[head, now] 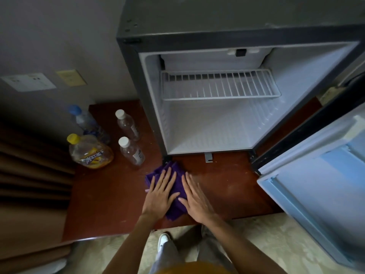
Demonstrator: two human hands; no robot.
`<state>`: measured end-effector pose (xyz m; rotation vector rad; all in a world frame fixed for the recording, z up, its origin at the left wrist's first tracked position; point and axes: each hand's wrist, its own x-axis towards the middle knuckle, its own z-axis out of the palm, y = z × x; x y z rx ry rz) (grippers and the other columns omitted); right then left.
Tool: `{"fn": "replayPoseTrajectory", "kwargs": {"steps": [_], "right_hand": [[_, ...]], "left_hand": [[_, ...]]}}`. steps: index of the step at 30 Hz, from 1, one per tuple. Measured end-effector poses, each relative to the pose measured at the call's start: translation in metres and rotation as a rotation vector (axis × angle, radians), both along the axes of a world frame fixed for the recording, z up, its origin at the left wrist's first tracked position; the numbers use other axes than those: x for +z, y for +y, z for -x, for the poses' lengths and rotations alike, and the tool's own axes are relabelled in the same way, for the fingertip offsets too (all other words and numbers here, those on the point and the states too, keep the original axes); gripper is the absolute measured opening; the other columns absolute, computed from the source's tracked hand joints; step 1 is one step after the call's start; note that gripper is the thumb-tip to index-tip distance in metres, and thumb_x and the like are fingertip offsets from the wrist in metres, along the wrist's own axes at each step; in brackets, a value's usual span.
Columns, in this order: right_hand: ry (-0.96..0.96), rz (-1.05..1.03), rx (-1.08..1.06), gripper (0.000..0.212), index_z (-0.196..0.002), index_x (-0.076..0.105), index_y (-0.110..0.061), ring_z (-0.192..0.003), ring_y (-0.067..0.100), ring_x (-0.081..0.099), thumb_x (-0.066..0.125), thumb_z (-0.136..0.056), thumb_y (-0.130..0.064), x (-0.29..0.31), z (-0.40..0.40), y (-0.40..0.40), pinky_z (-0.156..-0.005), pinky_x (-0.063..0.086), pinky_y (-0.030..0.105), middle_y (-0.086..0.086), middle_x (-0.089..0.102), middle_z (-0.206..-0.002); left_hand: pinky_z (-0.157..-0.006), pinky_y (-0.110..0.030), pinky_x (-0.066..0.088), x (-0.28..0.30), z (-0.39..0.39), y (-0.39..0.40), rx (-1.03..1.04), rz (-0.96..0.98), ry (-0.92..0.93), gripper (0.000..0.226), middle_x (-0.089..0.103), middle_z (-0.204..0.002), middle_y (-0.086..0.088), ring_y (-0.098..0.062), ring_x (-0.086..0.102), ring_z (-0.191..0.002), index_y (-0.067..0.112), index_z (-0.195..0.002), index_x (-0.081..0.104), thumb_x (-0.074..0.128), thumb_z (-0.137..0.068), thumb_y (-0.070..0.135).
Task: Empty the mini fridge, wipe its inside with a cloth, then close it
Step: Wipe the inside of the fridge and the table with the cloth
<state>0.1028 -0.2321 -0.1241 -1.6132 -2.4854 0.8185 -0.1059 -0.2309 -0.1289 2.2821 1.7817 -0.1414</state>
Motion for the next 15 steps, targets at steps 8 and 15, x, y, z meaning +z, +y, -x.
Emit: {"fn": "replayPoseTrajectory", "kwargs": {"steps": [8,15], "right_hand": [[0.037,0.014,0.072,0.087,-0.17,-0.007,-0.016,-0.165,0.021,-0.011,0.044,-0.108,-0.051,-0.004,0.104,-0.029,-0.135,0.008,0.045,0.006,-0.015,-0.178],[0.032,0.196,0.198,0.096,-0.17,-0.007,-0.016,-0.165,0.024,-0.009,0.062,-0.105,-0.032,0.018,0.2,-0.04,-0.135,0.006,0.045,0.006,-0.014,-0.178]], "left_hand": [[-0.137,-0.049,0.01,-0.004,0.107,-0.043,0.051,-0.078,0.008,0.08,-0.004,-0.185,0.004,-0.017,0.003,-0.171,0.033,-0.174,-0.002,0.029,-0.11,0.069],[-0.137,-0.049,0.016,-0.006,0.221,-0.082,0.106,0.021,0.015,0.084,-0.002,-0.184,0.01,-0.018,0.011,-0.171,0.036,-0.174,0.0,0.023,-0.103,0.075]]}}
